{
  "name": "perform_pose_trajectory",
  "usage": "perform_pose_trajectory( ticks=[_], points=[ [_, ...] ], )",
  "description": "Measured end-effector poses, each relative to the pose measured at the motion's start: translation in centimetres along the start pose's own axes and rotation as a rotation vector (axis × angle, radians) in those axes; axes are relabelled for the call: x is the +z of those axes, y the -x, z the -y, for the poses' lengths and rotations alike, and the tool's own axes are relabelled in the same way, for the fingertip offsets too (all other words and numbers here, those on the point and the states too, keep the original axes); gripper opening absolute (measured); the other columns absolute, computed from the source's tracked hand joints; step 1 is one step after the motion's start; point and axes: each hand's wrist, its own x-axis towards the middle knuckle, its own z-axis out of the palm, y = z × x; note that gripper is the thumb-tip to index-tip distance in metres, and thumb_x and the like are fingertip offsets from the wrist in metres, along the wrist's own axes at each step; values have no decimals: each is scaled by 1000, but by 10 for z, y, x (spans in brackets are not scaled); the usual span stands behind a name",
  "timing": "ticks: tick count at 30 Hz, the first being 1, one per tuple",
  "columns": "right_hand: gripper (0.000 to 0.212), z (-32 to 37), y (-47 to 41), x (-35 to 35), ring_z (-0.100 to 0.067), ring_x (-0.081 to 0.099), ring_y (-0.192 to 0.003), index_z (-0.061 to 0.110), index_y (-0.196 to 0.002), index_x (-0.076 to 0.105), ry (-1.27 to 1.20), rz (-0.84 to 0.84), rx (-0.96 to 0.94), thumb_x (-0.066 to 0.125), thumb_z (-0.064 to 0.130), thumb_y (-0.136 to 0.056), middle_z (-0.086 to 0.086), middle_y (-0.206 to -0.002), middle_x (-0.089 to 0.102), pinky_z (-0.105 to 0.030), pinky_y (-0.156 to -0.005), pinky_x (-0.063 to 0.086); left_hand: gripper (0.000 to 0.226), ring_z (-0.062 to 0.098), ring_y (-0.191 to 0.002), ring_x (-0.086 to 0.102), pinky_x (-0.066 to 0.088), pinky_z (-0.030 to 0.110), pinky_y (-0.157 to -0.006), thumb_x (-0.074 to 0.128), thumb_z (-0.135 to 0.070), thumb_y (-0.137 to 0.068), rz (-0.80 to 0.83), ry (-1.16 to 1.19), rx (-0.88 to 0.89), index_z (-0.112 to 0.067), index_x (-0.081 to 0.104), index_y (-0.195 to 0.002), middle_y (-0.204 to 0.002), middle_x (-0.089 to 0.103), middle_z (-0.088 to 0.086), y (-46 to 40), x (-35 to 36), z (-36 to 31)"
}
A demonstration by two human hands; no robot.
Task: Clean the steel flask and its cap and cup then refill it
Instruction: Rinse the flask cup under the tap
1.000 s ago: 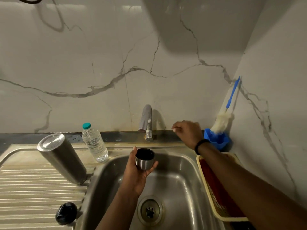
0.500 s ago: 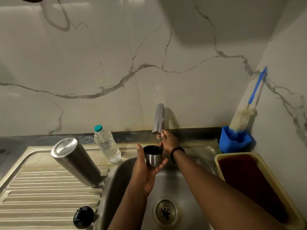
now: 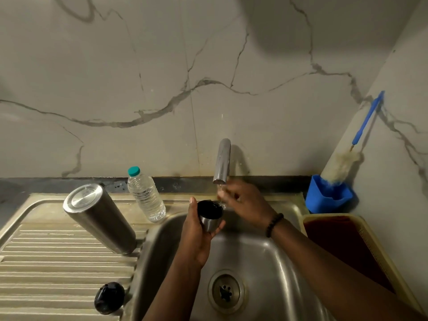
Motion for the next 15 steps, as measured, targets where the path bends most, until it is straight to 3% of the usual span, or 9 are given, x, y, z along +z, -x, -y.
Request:
perform_pose_trajectory(
  ticks=[4, 7, 9, 11, 12, 13, 15],
  points=[
    [39, -10, 22, -9, -14, 52, -117, 26, -116, 65, 559, 343, -490, 40, 50, -98, 8, -119, 66, -32, -92, 42, 64, 32, -110, 69, 56, 43, -89, 34, -57, -101, 66, -139, 57, -5, 65, -123, -116, 71, 22, -4, -3, 2],
    [47, -11, 26, -16, -15, 41, -131, 31, -114, 66, 724, 351, -514, 31, 57, -98, 10, -129, 62, -35, -93, 42, 56, 32, -116, 66, 50, 52, -101, 36, -51, -103, 115, -182, 119, -8, 66, -123, -117, 72, 18, -5, -1, 2],
    [58, -3, 28, -15, -11, 47, -118, 29, -105, 69, 743, 325, -474, 22, 61, -98, 11, -114, 68, -32, -88, 41, 55, 34, -118, 65, 49, 56, -104, 39, -49, -103, 116, -167, 145, -6, 65, -124, -118, 70, 20, -5, 4, 3],
    [65, 12, 31, -9, -11, 55, -89, 23, -90, 70, 585, 322, -249, 20, 63, -98, 7, -89, 68, -30, -77, 39, 57, 40, -118, 63, 48, 57, -104, 39, -47, -104, 102, -143, 167, 1, 60, -126, -119, 66, 28, -4, 10, 5],
    [65, 21, 30, -6, -13, 56, -76, 20, -85, 70, 371, 334, -33, 24, 64, -97, 1, -82, 67, -33, -71, 43, 59, 43, -118, 62, 48, 58, -104, 39, -47, -104, 86, -125, 187, 4, 58, -127, -119, 64, 32, -4, 12, 7],
    [65, 31, 27, -3, -14, 55, -65, 18, -87, 70, 74, 328, 227, 26, 65, -97, -4, -83, 69, -36, -67, 46, 59, 44, -117, 62, 49, 57, -103, 39, -47, -104, 66, -118, 221, 5, 58, -125, -117, 64, 33, -5, 13, 9],
    [66, 42, 17, -2, -11, 46, -52, 15, -105, 69, -548, 252, 658, 25, 64, -98, -15, -100, 71, -29, -54, 43, 55, 41, -106, 66, 53, 52, -94, 37, -45, -105, 49, -152, 306, 3, 60, -119, -110, 67, 31, -7, 13, 14]
  ],
)
